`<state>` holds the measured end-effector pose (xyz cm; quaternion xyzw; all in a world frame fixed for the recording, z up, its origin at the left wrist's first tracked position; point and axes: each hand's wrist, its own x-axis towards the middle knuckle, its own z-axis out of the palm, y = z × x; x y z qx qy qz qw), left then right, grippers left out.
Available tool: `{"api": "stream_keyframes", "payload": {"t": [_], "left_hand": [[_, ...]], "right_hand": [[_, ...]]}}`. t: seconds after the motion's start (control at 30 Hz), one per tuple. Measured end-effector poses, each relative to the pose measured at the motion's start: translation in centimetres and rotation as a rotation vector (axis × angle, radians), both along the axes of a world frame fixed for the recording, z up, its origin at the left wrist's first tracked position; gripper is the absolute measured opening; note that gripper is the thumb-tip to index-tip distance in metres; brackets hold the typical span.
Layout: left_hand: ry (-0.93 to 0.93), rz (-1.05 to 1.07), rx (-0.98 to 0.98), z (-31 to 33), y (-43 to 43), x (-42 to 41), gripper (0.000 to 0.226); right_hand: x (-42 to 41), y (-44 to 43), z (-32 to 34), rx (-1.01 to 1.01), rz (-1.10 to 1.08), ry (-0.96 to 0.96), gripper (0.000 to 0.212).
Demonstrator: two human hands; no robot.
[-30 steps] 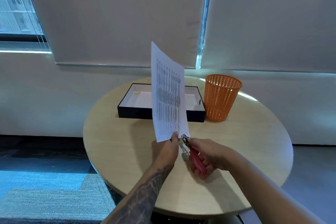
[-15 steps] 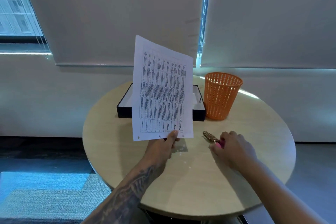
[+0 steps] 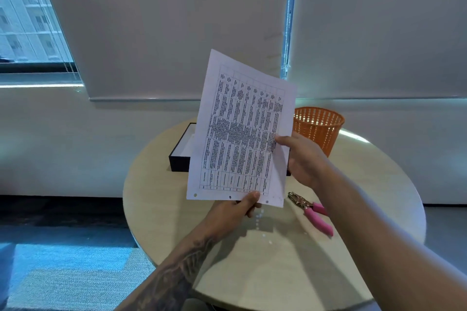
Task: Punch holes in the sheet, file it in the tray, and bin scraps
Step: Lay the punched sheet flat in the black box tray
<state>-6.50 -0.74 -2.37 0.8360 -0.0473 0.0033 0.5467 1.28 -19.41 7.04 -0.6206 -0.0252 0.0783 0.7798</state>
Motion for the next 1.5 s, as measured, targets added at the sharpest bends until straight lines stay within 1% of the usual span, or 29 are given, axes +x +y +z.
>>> {"api": "stream_keyframes", "payload": {"t": [0.1, 0.17, 0.23, 0.3, 0.33, 0.4, 0.5, 0.6, 0.67, 0.7, 0.77, 0.83, 0.93, 1.1, 1.33, 1.4, 1.5], "left_hand": [[-0.015, 0.011, 0.010, 0.6, 0.9, 0.1, 0.051], [-0.044, 0.042, -0.065, 1.0, 1.9, 0.4, 0.053], [-0.034, 0.092, -0.253, 1.5, 3.3, 1.1, 0.058], [-0.028, 0.161, -0.467, 2.5, 5.1, 2.4, 0.073], [-0.055, 0.202, -0.521, 3.1, 6.2, 3.1, 0.076], [-0.122, 0.248, -0.501, 4.2, 7.9, 4.5, 0.072], [-0.177, 0.283, -0.471, 6.5, 9.0, 6.2, 0.057], [-0.135, 0.189, -0.417, 8.6, 9.1, 7.9, 0.050], [-0.080, 0.143, -0.374, 9.3, 8.8, 8.7, 0.032], [-0.073, 0.157, -0.357, 9.3, 8.7, 9.2, 0.025], [-0.096, 0.220, -0.361, 9.1, 8.2, 9.6, 0.019], [-0.145, 0.273, -0.358, 8.6, 7.6, 9.4, 0.017], [-0.155, 0.322, -0.368, 6.4, 7.0, 8.7, 0.018], [-0.101, 0.355, -0.432, 1.6, 5.6, 7.2, 0.026], [-0.145, 0.365, -0.401, 2.1, 5.7, 8.3, 0.029], [-0.136, 0.360, -0.410, 1.3, 5.5, 8.1, 0.027], [-0.113, 0.351, -0.433, 0.7, 5.4, 7.9, 0.024]], "right_hand": [[0.6, 0.5, 0.3, 0.005, -0.008, -0.066, 0.028], [1.0, 0.6, 0.4, 0.012, -0.043, -0.106, 0.030], [1.5, 0.3, 0.7, 0.016, -0.102, -0.124, 0.030], [2.0, -0.2, 0.9, 0.007, -0.140, -0.130, 0.032], [2.2, -0.3, 1.0, 0.004, -0.146, -0.138, 0.033], [2.4, -0.5, 1.1, -0.011, -0.145, -0.167, 0.032], [2.6, -0.4, 1.1, -0.045, -0.128, -0.212, 0.030], [2.8, 0.1, 1.0, -0.103, -0.101, -0.256, 0.033], [3.0, 0.4, 0.8, -0.148, -0.098, -0.272, 0.030], [3.1, 0.6, 0.8, -0.164, -0.103, -0.280, 0.028], [3.6, 1.0, 0.5, -0.175, -0.122, -0.293, 0.026], [3.8, 1.2, 0.2, -0.181, -0.138, -0.292, 0.026], [3.7, 1.2, -1.4, -0.202, -0.133, -0.265, 0.028], [3.0, 1.5, -6.0, -0.232, -0.137, -0.174, 0.028], [3.6, 1.9, -5.4, -0.245, -0.121, -0.177, 0.029], [3.6, 1.9, -6.1, -0.291, -0.104, -0.155, 0.027], [3.6, 1.9, -6.6, -0.364, -0.099, -0.187, 0.027]]}}
